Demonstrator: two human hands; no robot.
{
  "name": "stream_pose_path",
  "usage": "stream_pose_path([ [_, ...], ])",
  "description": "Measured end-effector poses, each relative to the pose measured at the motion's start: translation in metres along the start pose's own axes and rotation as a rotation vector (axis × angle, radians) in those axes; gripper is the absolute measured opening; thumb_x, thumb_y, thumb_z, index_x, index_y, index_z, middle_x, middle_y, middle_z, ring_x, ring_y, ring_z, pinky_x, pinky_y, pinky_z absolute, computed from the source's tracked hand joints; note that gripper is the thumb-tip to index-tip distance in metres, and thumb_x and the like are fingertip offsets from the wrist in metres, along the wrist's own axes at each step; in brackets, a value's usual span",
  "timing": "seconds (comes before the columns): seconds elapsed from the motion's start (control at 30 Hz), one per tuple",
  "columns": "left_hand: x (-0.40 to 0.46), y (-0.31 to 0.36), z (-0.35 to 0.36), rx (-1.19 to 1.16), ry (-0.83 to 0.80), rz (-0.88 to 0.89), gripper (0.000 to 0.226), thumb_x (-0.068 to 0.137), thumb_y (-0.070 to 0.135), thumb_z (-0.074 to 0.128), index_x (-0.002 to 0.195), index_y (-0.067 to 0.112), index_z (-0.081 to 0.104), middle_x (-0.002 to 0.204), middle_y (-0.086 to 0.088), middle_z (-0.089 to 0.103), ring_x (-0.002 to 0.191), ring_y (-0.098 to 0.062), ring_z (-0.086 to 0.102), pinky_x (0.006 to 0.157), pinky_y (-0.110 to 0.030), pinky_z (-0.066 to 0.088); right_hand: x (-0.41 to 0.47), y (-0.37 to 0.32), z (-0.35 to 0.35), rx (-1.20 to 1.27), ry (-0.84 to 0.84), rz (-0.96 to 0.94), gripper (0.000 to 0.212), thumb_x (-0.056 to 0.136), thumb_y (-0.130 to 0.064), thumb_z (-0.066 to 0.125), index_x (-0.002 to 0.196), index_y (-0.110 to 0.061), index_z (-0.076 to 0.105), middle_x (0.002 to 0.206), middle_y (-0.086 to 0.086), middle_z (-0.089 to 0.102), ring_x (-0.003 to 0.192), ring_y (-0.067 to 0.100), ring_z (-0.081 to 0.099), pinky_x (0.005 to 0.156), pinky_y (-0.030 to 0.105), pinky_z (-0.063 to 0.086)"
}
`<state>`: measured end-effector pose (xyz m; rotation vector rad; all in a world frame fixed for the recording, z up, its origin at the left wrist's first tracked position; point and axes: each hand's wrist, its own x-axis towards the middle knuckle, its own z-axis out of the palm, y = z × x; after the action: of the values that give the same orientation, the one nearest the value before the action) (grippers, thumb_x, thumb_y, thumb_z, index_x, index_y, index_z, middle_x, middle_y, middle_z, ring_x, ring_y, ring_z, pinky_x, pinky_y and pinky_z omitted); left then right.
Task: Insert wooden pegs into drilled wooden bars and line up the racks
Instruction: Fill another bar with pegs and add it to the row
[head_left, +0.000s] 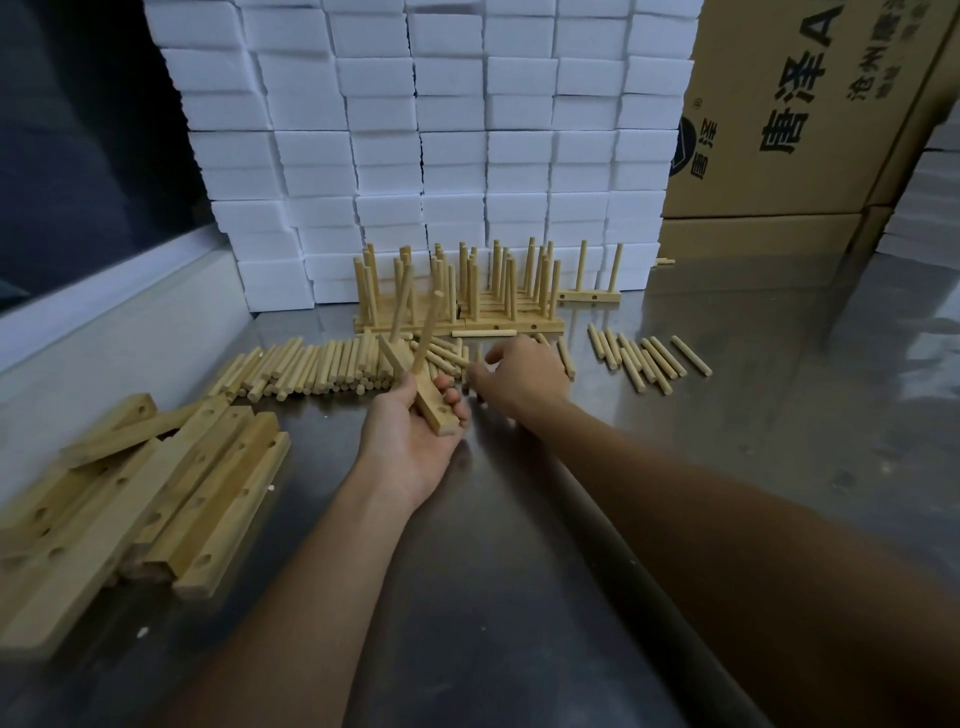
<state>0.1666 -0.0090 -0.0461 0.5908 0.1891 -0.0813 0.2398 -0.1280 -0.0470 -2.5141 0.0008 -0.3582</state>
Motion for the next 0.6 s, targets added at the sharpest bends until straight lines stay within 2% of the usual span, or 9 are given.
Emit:
stream_pose_path([
  [0.17,0.001,-0.001,0.001,0.034,0.010,0.014,0.033,0.106,0.027,0.040,0.128,0.005,0.051,0.077,-0.007,0.057,0.062,-0.015,0.052,0.056,-0.027,0.048,0.005,-0.002,0.005,0.003,0.007,0.024,0.013,0.089,-0.035,0.068,0.087,-0.024,0.074,0.075,-0.005,0.068,0.072,0.013,0.065,0.072,0.036,0.059],
  [0.27,0.002,0.000,0.001,0.034,0.014,0.019,0.040,0.106,0.032,0.040,0.136,0.007,0.049,0.076,-0.008,0.058,0.060,-0.016,0.052,0.054,-0.027,0.050,0.004,0.000,0.003,0.108,0.041,0.025,0.014,0.089,-0.032,0.068,0.081,-0.023,0.075,0.069,-0.006,0.068,0.065,0.011,0.064,0.063,0.033,0.059],
  [0.37,0.003,-0.001,0.001,0.046,0.013,0.014,0.041,0.106,0.034,0.038,0.135,0.007,0.047,0.071,-0.008,0.057,0.055,-0.014,0.051,0.050,-0.025,0.046,-0.002,0.001,-0.007,0.348,0.079,0.050,0.009,0.088,-0.031,0.072,0.082,-0.025,0.074,0.067,-0.008,0.068,0.062,0.008,0.064,0.055,0.026,0.055],
  [0.43,0.003,-0.002,0.000,0.064,0.005,0.007,0.037,0.106,0.034,0.039,0.126,0.006,0.051,0.066,-0.005,0.053,0.051,-0.012,0.046,0.047,-0.022,0.040,-0.008,0.005,-0.018,0.508,0.087,0.044,0.010,0.086,-0.031,0.076,0.078,-0.028,0.072,0.067,-0.007,0.069,0.064,0.008,0.066,0.057,0.024,0.055],
  [0.5,0.001,-0.002,0.000,0.095,-0.014,0.018,0.026,0.103,0.033,0.048,0.104,0.009,0.057,0.061,-0.001,0.046,0.049,-0.010,0.040,0.045,-0.020,0.035,-0.018,0.010,-0.030,0.640,0.043,0.018,0.010,0.083,-0.030,0.079,0.077,-0.025,0.073,0.067,-0.005,0.071,0.065,0.009,0.067,0.063,0.026,0.057],
  [0.6,-0.001,-0.003,0.001,0.151,-0.035,0.047,0.016,0.094,0.024,0.062,0.085,0.012,0.057,0.059,0.002,0.039,0.048,-0.008,0.037,0.042,-0.018,0.034,-0.037,0.018,-0.045,0.762,-0.033,-0.044,0.013,0.079,-0.027,0.084,0.080,-0.018,0.075,0.065,-0.006,0.071,0.058,0.003,0.063,0.055,0.016,0.049],
])
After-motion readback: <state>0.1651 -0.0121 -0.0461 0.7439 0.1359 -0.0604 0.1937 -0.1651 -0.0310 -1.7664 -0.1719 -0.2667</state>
